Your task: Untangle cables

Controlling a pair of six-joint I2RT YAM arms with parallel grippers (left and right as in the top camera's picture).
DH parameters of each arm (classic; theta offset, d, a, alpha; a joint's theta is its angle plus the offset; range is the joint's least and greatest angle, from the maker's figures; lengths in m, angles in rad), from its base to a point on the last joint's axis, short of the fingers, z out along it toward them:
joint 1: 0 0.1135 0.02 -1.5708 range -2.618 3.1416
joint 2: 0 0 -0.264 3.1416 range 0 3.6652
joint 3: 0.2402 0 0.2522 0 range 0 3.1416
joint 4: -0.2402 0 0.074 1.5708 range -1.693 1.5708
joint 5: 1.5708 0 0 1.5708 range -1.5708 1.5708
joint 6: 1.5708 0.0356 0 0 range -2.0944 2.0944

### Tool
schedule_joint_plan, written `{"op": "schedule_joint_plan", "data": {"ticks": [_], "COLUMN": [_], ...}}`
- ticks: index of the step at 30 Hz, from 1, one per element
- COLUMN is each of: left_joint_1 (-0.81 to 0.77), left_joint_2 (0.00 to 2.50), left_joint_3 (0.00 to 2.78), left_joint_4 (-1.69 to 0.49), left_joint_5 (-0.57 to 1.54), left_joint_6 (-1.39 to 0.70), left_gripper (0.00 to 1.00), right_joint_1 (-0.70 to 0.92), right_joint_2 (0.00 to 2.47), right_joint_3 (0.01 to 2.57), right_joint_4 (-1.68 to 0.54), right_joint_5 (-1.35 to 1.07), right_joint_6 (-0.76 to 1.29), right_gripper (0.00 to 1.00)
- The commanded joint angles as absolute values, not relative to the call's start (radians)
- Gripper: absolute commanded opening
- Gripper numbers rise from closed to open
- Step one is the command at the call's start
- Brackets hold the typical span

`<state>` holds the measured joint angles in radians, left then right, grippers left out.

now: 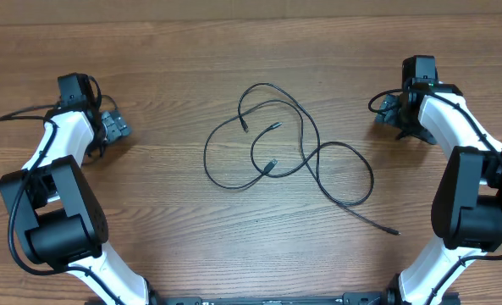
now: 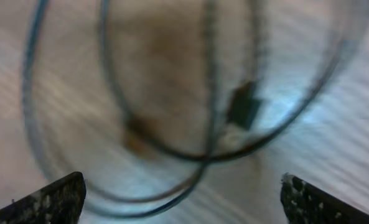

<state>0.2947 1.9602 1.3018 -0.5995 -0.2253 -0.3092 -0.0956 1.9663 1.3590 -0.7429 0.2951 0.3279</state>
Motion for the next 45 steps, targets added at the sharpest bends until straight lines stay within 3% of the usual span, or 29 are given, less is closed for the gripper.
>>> {"op": "schedule_joint_plan", "data": {"ticks": [1,6,8,12,16,26,42,45], "left_joint_1": [0.296,0.294,0.294,0.294,0.286,0.165,-0.207,-0.278], "left_joint_2": [1.972,1.972,1.972,1.972,1.972,1.972,1.973,1.973], "left_joint_3": [1.315,1.315,1.315,1.312,1.306,1.248,1.207,1.207], "left_joint_4": [-0.626,-0.678,-0.701,-0.752,-0.804,-0.863,-0.828,-0.816], "left_joint_5": [-0.347,-0.205,-0.110,0.082,0.224,0.289,0.289,0.289], "left_joint_6": [-0.434,-0.434,-0.434,-0.435,-0.435,-0.434,-0.456,-0.477], "left_gripper": [1.00,0.97,0.87,0.24,0.04,0.04,0.09,0.04], "right_joint_1": [-0.092,-0.092,-0.092,-0.092,-0.092,-0.092,-0.092,-0.092], "right_joint_2": [1.943,1.943,1.943,1.943,1.943,1.943,1.943,1.943], "right_joint_3": [1.354,1.354,1.354,1.354,1.354,1.354,1.354,1.354], "right_joint_4": [-0.738,-0.738,-0.738,-0.738,-0.738,-0.738,-0.738,-0.738], "right_joint_5": [0.301,0.301,0.301,0.301,0.301,0.301,0.301,0.301], "right_joint_6": [0.326,0.326,0.326,0.326,0.326,0.326,0.326,0.326], "right_gripper": [1.00,1.00,1.00,1.00,1.00,1.00,1.00,1.00]}}
